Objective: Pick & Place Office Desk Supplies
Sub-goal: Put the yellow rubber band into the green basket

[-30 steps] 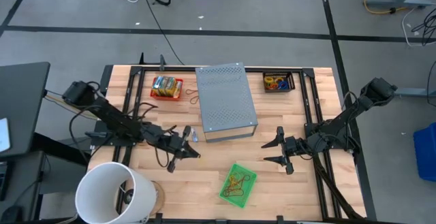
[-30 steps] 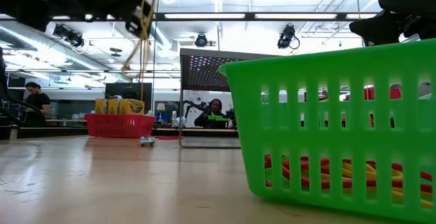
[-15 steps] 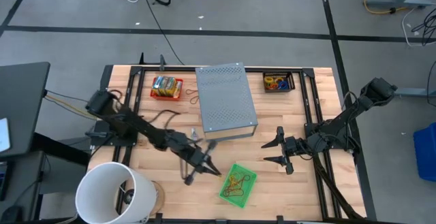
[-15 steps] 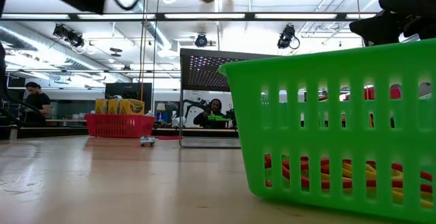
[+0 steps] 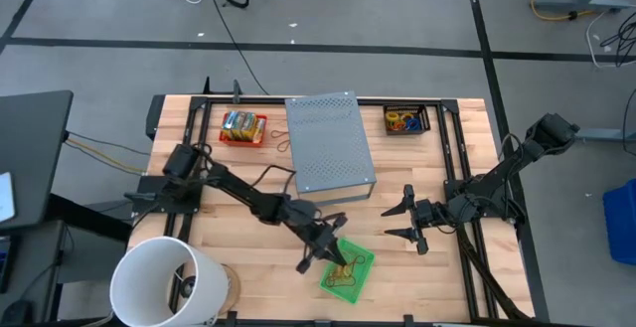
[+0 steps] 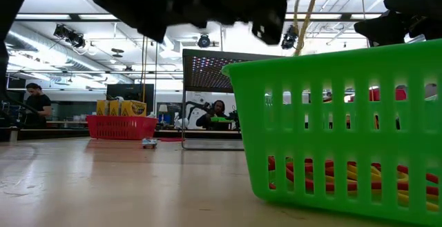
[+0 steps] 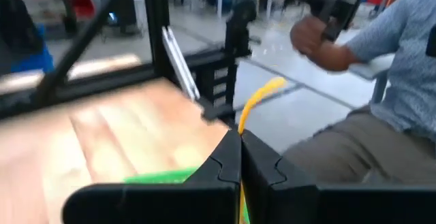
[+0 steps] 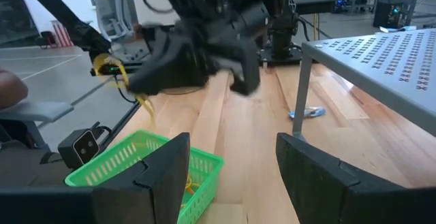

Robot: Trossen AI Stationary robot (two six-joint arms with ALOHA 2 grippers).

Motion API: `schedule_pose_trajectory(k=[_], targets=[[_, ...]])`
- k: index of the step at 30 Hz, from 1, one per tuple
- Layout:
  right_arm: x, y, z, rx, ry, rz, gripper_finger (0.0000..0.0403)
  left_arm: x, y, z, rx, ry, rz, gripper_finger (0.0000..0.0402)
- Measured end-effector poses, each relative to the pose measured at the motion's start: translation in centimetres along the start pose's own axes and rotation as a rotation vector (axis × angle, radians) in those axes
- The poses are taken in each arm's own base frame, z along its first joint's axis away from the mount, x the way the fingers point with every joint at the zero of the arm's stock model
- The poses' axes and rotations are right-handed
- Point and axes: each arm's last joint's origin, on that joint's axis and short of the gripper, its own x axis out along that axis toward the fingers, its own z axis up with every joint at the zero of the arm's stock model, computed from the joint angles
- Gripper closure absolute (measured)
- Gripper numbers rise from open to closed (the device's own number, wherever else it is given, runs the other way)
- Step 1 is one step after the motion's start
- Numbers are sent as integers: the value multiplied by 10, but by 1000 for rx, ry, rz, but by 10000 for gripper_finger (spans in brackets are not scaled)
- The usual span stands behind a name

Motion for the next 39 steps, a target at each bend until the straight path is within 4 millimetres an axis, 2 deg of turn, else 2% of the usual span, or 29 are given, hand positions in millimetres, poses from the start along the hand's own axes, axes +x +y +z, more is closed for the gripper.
schedule_pose_trajectory(k=[9,17,23,33,36,39], targets=[[0,0,-1,-6,10,-1,177,9,2,-26,-43,67,-8,402],[0,0,-1,-5,10,-2,177,10,2,-33,-53,85,-15,387],[0,0,-1,2,10,-2,177,10,3,-30,-63,63,-10,327],[0,0,-1,2,10,-2,177,10,2,-33,-97,84,-57,182],[0,0,-1,2,10,-1,177,9,2,-34,-102,96,-55,164],[0,0,-1,2,10,-2,177,8,4,-38,-113,142,-9,162]])
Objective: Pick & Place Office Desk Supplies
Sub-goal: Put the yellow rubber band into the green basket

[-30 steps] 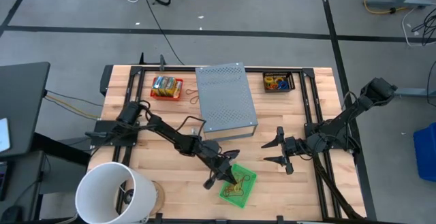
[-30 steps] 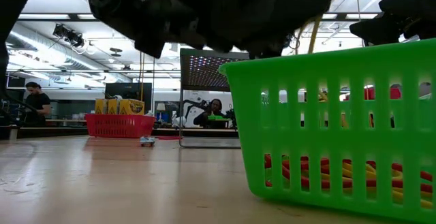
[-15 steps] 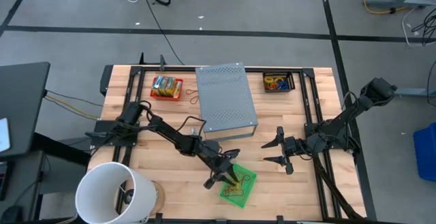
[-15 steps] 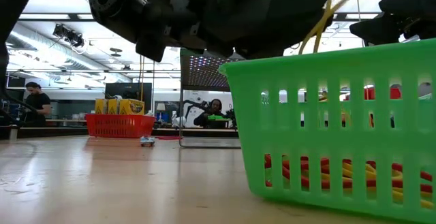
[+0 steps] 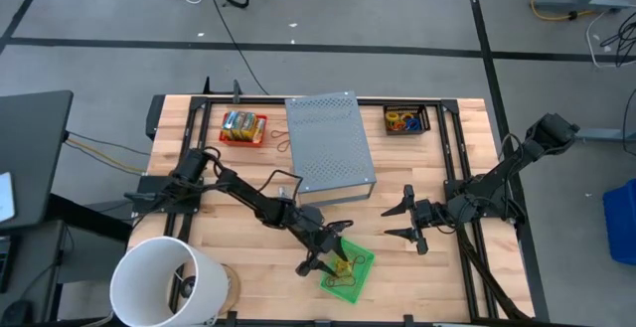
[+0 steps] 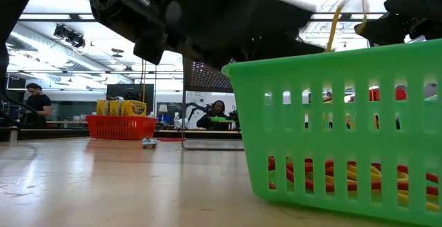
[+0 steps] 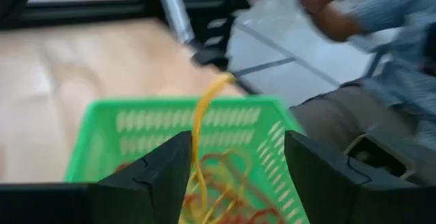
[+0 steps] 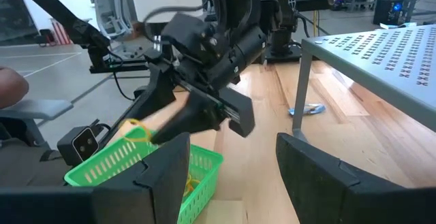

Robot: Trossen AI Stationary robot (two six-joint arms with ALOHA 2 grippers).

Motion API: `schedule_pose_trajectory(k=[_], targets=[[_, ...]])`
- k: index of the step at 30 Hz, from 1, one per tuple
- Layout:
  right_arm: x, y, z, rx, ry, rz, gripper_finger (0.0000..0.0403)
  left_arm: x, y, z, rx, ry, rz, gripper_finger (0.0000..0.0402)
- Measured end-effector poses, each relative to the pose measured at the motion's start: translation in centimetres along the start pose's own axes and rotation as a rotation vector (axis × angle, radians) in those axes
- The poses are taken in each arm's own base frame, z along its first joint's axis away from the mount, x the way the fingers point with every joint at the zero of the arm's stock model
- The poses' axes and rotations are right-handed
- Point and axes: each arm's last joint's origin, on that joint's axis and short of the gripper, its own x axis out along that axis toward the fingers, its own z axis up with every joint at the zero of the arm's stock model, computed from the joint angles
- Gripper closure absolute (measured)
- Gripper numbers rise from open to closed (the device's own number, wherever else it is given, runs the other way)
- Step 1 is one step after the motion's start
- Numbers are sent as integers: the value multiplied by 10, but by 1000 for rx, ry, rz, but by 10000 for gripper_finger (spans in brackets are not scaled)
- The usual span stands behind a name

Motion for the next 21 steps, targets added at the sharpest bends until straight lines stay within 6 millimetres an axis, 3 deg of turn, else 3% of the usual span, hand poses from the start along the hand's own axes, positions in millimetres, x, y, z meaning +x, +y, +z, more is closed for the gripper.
schedule_pose_trajectory(k=[21], targets=[[0,0,0,0,0,0,177,-2,7,-8,43,103,312,168]])
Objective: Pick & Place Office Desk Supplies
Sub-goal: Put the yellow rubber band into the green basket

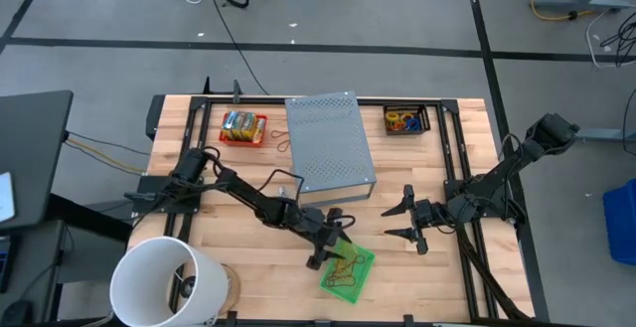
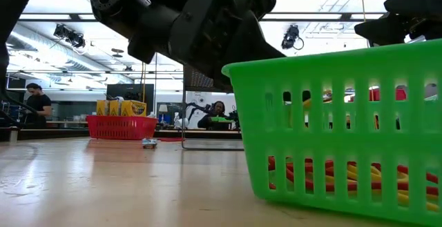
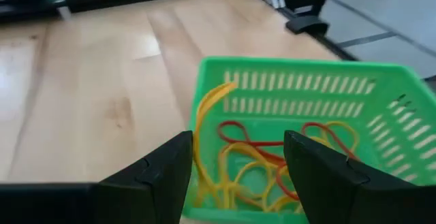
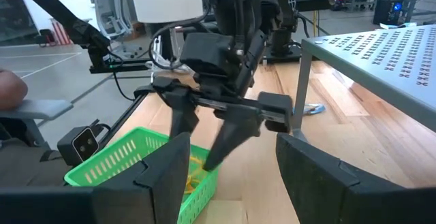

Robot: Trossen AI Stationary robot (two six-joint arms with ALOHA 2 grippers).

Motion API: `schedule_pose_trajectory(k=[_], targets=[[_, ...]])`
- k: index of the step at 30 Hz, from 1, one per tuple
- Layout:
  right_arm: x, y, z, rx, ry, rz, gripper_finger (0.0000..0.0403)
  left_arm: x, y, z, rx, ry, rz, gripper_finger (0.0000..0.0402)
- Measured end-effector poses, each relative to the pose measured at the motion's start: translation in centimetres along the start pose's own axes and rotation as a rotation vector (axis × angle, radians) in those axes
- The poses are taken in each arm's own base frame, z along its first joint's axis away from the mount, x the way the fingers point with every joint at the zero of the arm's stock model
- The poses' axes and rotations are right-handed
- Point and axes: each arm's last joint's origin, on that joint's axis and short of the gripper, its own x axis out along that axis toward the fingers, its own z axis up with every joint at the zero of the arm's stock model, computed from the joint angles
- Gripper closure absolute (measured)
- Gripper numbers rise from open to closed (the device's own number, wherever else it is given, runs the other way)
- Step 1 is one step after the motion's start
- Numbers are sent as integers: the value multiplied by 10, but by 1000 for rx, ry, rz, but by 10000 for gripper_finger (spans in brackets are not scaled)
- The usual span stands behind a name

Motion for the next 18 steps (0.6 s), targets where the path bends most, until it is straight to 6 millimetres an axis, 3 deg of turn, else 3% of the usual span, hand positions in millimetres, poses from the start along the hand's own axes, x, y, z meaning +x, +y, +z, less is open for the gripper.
schedule_pose_trajectory(k=[18], targets=[[0,0,0,4,0,1,177,-6,5,8,97,19,69,168]])
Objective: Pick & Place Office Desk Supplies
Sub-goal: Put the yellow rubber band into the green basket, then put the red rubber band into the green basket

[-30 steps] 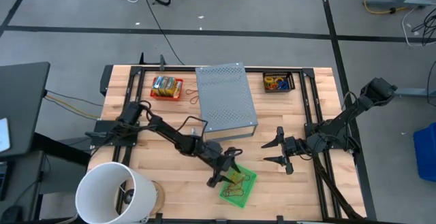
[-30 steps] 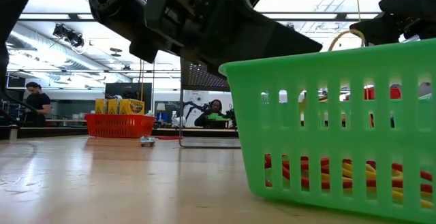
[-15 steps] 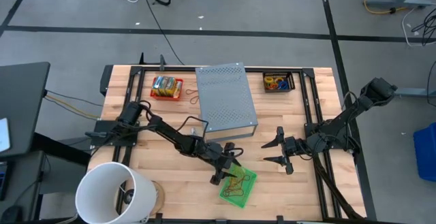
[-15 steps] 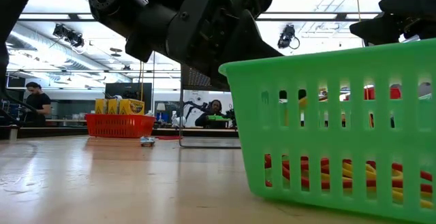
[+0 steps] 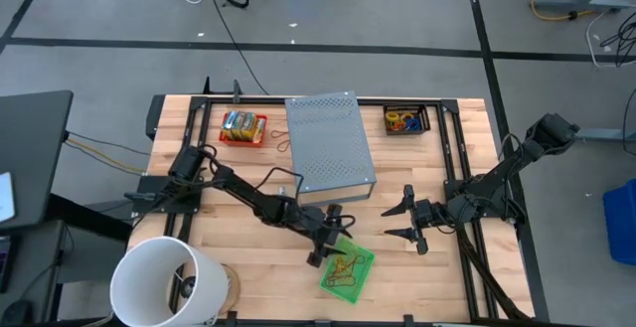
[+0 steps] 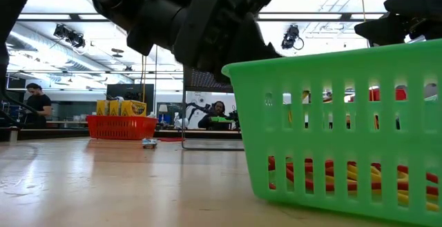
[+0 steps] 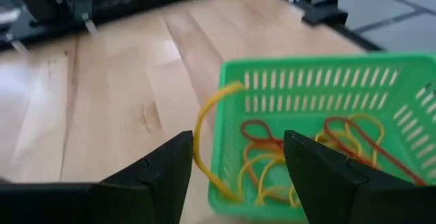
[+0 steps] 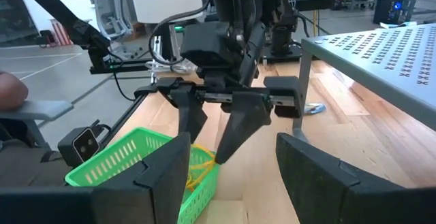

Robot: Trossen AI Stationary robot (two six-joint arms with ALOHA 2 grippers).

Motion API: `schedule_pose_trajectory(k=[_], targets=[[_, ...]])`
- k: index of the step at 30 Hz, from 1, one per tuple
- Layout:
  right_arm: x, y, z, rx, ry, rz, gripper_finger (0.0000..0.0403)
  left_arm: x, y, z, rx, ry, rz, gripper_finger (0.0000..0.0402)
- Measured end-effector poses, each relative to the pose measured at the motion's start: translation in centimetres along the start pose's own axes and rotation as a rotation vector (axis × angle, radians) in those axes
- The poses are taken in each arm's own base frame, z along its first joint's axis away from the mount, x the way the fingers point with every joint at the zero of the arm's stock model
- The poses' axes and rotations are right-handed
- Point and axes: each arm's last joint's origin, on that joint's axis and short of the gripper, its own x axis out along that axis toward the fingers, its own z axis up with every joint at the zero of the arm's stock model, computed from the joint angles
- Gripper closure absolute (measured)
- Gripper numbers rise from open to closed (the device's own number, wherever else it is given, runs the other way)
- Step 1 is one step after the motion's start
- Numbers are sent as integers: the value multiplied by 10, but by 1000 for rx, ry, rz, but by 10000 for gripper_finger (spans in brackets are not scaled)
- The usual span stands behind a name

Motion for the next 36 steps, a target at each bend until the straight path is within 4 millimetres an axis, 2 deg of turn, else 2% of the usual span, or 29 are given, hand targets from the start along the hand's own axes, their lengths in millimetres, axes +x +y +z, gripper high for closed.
schedule_pose_trajectory(k=[8,14,22,28,36], targets=[[0,0,0,-1,0,-1,177,0,0,-8,6,89,14,168],[0,0,0,-1,0,-1,177,0,1,-5,31,90,56,168],[0,0,0,-1,1,0,177,4,-9,22,97,28,21,168],[0,0,0,39,3,-1,177,7,-21,43,149,75,1,168],[3,1,-8,98,44,-9,177,4,-28,56,202,104,53,168]])
